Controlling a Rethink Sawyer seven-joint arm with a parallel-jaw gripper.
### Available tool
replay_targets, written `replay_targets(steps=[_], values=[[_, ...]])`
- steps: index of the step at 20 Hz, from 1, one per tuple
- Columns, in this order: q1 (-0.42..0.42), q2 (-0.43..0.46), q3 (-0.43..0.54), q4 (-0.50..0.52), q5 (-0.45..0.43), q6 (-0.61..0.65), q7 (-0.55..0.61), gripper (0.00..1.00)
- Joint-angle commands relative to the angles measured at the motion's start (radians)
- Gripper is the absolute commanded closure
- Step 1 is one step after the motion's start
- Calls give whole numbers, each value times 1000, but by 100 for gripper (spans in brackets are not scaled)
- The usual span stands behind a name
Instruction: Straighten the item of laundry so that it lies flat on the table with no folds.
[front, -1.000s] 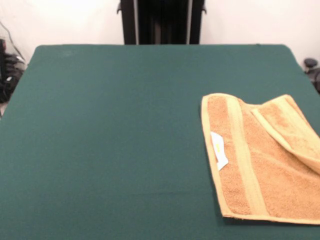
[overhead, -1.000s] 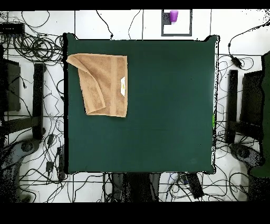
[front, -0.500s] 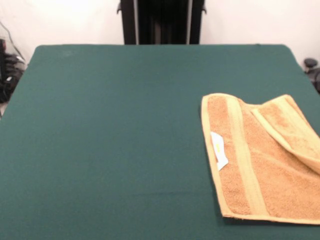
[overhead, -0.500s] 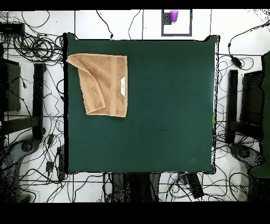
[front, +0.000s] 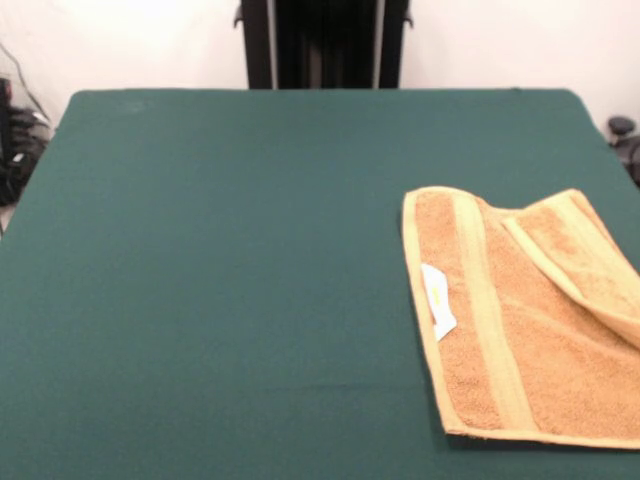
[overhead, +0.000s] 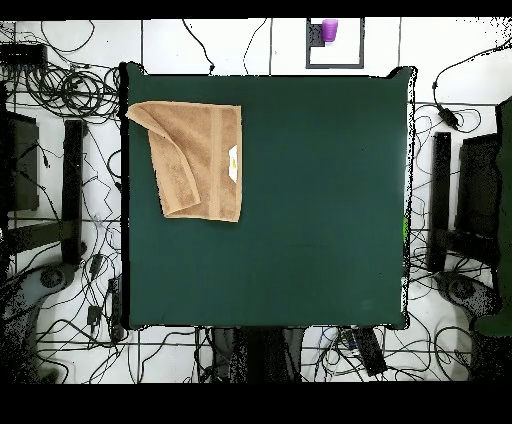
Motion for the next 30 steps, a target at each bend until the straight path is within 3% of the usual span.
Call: replay_targets(steps=[1,10,18,25,27,30], values=[[-55,54,26,31,5,71,-295,0],[-154,104,89,7,-39,108,-366,0],[-223,194,192,-115,-100,115,-450,0],[-252,251,246,-154,-124,89,-493,0],[-251,239,228,-106,-124,93,-478,0],[-229,162,143,60,-85,44,-419,0]])
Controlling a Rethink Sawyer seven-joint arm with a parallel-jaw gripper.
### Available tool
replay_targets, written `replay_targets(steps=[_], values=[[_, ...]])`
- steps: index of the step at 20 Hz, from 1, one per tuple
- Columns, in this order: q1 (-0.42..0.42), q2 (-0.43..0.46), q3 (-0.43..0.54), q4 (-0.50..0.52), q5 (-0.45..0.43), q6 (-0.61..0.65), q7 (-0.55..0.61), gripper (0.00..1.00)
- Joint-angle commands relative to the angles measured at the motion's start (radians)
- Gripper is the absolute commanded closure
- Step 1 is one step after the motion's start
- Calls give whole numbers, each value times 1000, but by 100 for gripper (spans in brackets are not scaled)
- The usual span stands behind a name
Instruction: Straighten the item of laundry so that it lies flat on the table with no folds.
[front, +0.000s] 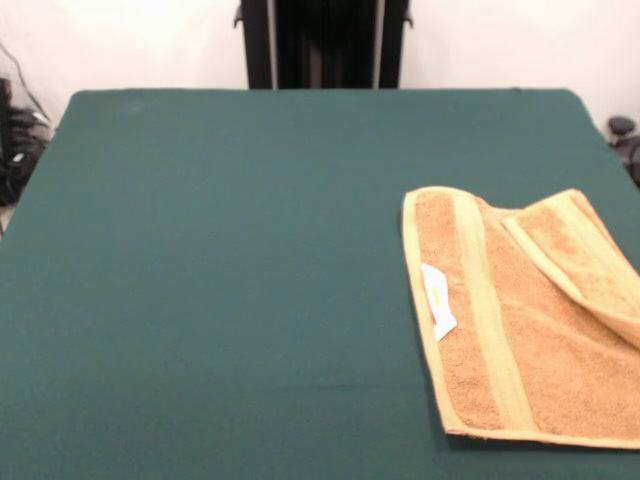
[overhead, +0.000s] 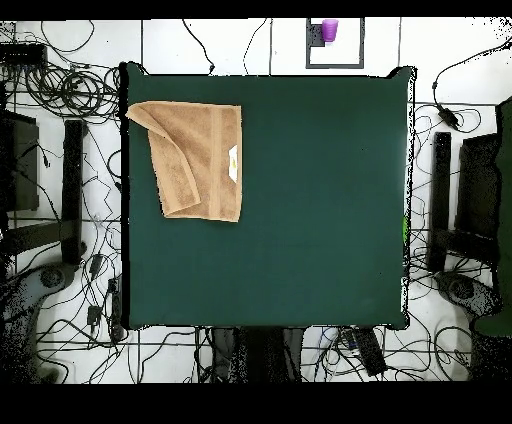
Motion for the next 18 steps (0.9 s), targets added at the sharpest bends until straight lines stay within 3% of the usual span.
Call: replay_targets(steps=[1,4,8,13,18], values=[[68,-42,-15,264,17,32,-209,0],[113,-116,-100,427,63,-24,-139,0],[170,-173,-179,569,111,-130,-76,0],[253,-227,-263,677,124,-193,12,0],[325,-263,-329,753,62,-254,62,0]])
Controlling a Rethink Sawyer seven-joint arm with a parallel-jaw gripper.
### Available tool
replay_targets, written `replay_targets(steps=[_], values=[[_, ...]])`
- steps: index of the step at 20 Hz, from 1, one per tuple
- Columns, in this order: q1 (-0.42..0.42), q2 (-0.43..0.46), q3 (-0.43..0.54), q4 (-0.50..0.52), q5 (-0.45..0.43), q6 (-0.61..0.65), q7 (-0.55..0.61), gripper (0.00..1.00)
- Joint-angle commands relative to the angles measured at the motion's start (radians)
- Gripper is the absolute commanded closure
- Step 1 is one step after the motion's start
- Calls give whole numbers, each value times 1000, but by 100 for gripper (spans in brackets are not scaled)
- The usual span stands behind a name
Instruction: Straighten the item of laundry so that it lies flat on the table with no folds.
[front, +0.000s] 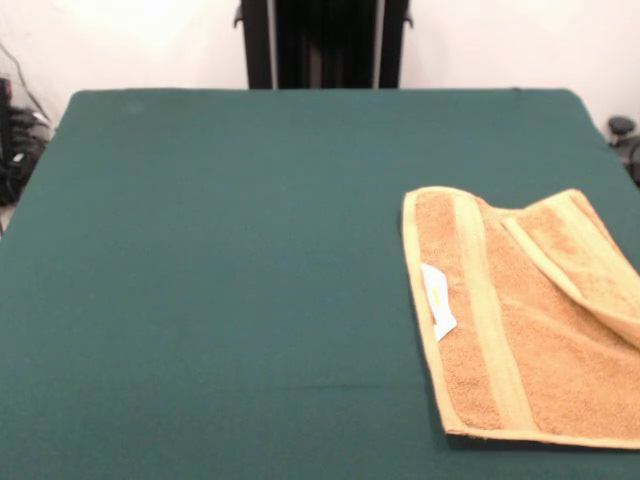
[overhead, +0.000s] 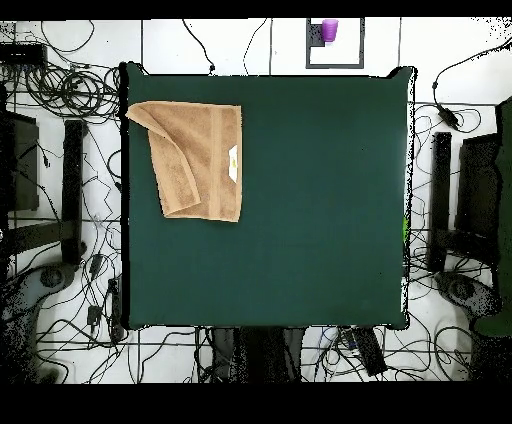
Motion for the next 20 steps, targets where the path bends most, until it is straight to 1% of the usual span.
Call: replay_targets(steps=[1,4,10,13,15,20], values=[[120,-66,-119,320,-36,-147,59,0],[153,-68,-155,380,-35,-233,57,0],[211,-62,-199,446,-26,-333,73,0],[234,-52,-228,516,-6,-421,68,0],[245,-48,-247,558,14,-487,62,0],[261,-29,-269,609,22,-581,69,0]])
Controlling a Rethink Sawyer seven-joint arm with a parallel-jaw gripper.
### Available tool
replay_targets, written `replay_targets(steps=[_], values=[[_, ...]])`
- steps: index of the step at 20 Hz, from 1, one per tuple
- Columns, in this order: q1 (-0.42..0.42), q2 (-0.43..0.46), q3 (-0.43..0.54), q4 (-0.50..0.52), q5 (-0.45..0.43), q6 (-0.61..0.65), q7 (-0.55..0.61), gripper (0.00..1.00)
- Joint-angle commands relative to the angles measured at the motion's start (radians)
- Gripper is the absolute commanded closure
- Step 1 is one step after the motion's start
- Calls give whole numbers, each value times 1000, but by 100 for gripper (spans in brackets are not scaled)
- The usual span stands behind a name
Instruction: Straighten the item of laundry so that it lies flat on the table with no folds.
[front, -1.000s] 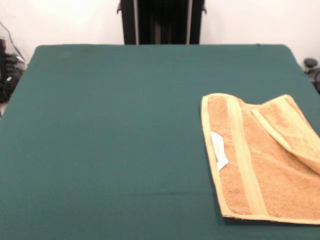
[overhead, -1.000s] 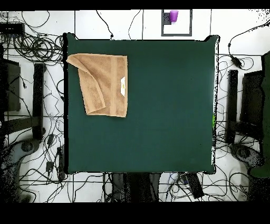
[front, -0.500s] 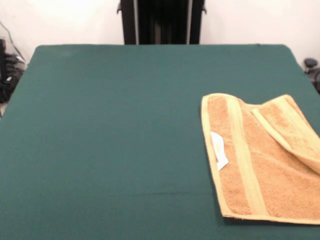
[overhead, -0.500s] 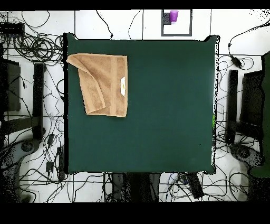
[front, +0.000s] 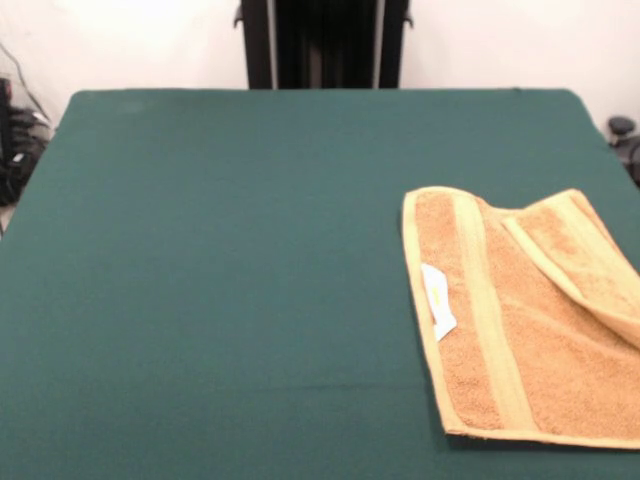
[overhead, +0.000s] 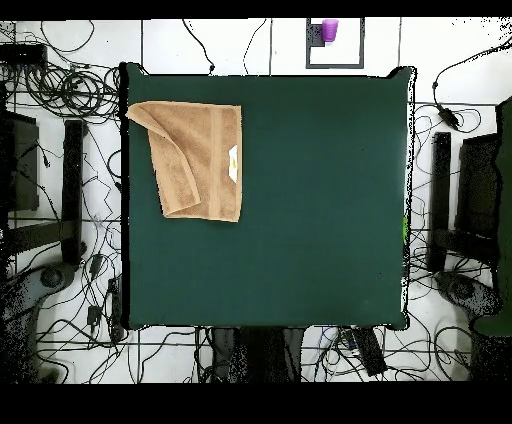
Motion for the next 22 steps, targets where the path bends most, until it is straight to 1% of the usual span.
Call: replay_targets(steps=[1,4,8,11,14,15,18,22], values=[[61,78,-62,303,26,-165,64,0],[64,92,-67,323,35,-213,61,0],[58,108,-74,368,68,-289,42,0],[52,116,-82,419,121,-357,16,0],[47,124,-83,454,171,-396,-18,0],[43,124,-79,448,173,-401,-39,0],[10,143,-53,378,145,-344,-148,0],[-59,163,-32,252,101,-214,-249,0]])
